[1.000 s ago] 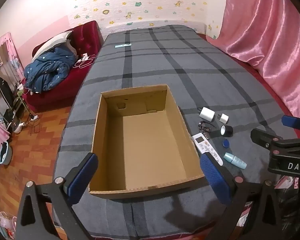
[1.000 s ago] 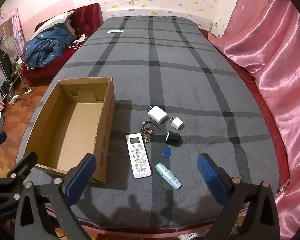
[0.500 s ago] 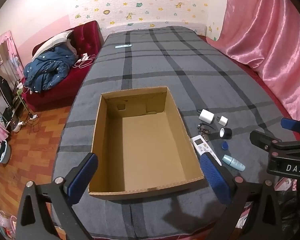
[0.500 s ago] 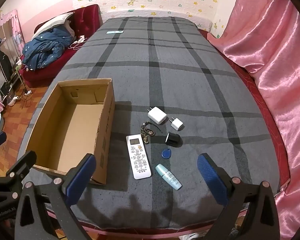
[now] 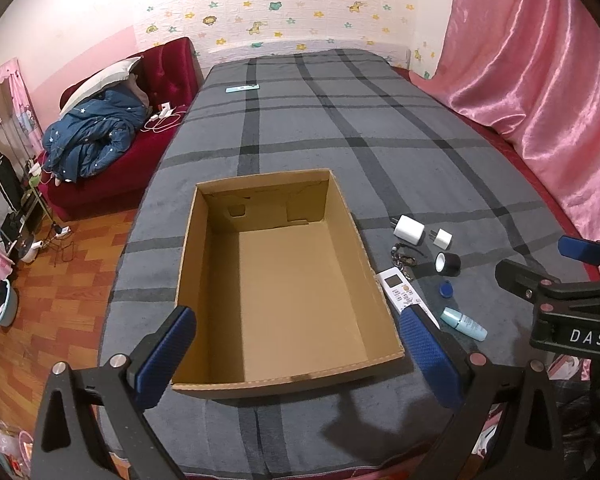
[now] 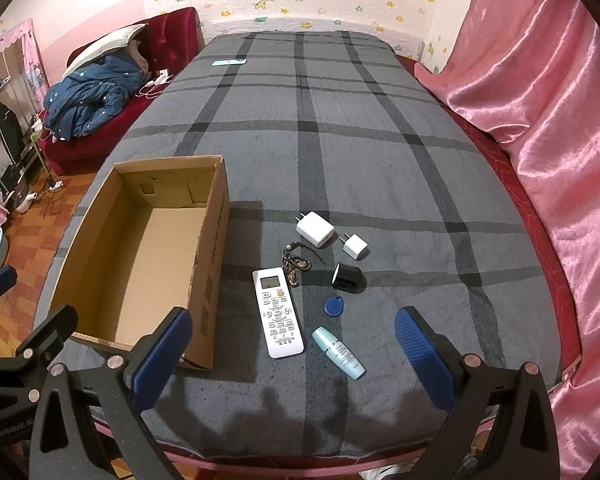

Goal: Organize rigid objects

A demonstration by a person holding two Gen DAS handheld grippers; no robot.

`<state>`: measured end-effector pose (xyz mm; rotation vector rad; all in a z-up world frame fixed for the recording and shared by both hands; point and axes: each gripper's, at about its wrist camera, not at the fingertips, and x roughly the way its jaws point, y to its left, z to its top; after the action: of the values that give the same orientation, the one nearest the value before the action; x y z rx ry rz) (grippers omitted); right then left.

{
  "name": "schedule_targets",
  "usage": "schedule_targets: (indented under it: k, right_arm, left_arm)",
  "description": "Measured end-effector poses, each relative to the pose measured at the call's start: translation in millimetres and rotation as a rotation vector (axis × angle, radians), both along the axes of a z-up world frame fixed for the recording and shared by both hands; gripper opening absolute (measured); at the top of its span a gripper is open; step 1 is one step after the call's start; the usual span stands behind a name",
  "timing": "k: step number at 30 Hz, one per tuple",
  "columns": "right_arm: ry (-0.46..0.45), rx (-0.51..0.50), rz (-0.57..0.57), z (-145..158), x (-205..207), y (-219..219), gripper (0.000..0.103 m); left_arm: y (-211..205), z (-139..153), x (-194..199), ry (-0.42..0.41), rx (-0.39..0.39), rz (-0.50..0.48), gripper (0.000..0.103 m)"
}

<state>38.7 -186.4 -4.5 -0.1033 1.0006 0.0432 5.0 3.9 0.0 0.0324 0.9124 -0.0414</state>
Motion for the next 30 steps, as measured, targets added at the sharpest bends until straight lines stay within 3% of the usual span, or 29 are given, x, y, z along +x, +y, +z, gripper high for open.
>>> schedule_targets:
  k: [30]
  right_arm:
    - [0.0, -0.004, 0.006, -3.2, 1.1, 1.9, 0.103]
  left_arm:
    - [0.2, -2.0, -0.5, 0.0, 0.005, 0.0, 0.103]
